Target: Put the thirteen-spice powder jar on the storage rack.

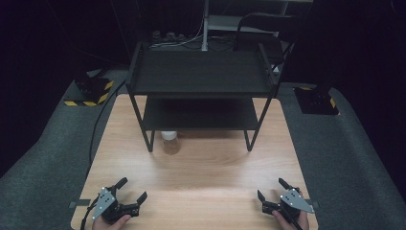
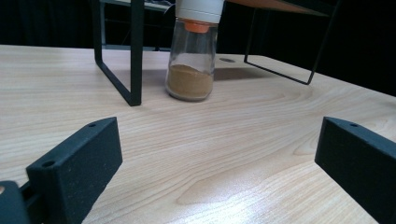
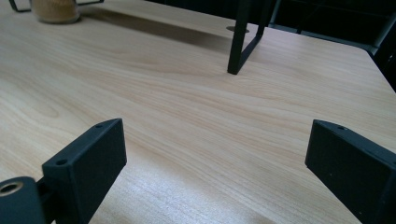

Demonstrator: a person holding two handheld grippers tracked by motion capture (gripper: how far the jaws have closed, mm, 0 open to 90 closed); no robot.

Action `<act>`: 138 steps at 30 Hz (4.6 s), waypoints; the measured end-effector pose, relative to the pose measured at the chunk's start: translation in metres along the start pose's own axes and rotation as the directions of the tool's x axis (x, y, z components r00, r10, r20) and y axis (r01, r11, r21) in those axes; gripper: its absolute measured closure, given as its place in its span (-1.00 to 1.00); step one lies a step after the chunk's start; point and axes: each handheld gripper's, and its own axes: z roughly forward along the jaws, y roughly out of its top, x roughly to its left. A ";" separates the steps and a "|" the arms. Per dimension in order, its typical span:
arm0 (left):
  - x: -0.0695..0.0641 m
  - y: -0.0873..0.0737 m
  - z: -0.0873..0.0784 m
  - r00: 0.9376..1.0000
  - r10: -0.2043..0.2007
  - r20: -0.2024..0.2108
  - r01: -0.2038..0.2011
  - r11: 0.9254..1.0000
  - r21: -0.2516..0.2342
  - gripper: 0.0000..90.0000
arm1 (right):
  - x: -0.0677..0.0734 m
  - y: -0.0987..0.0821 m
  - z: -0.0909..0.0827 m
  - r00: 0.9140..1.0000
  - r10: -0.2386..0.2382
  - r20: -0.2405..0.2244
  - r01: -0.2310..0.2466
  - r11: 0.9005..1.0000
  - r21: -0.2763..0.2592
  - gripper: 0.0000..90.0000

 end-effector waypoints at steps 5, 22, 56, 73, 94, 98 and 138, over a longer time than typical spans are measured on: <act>0.000 0.003 0.000 1.000 0.025 -0.003 -0.025 1.000 0.014 -0.98 | -0.001 -0.004 -0.002 0.999 0.034 0.014 -0.033 0.999 -0.021 -0.90; -0.006 0.037 0.006 0.997 0.077 0.023 -0.076 0.996 -0.040 -0.97 | -0.004 -0.002 -0.001 0.999 0.040 -0.002 -0.040 0.999 -0.008 -0.90; -0.035 0.076 0.136 0.989 0.121 -0.088 -0.121 0.993 0.003 -0.93 | -0.003 -0.003 -0.002 0.999 0.050 0.008 -0.050 0.999 -0.016 -0.90; -0.034 0.082 0.177 0.983 0.099 -0.152 -0.098 0.995 0.009 -0.71 | -0.002 -0.004 -0.002 0.999 0.051 0.012 -0.051 0.999 -0.019 -0.97; -0.036 0.075 0.190 0.980 0.060 -0.189 -0.065 0.998 -0.017 -0.26 | 0.000 -0.005 -0.003 0.999 0.035 0.017 -0.034 0.999 -0.027 -0.99; -0.037 0.075 0.190 0.980 0.064 -0.191 -0.068 0.998 -0.016 -0.26 | -0.001 -0.006 -0.003 0.999 0.041 0.016 -0.041 0.999 -0.029 -0.99; -0.063 0.107 0.119 0.992 0.116 -0.046 -0.113 0.992 0.056 -0.25 | -0.003 -0.007 -0.004 1.000 0.022 0.005 -0.022 0.999 -0.037 -0.99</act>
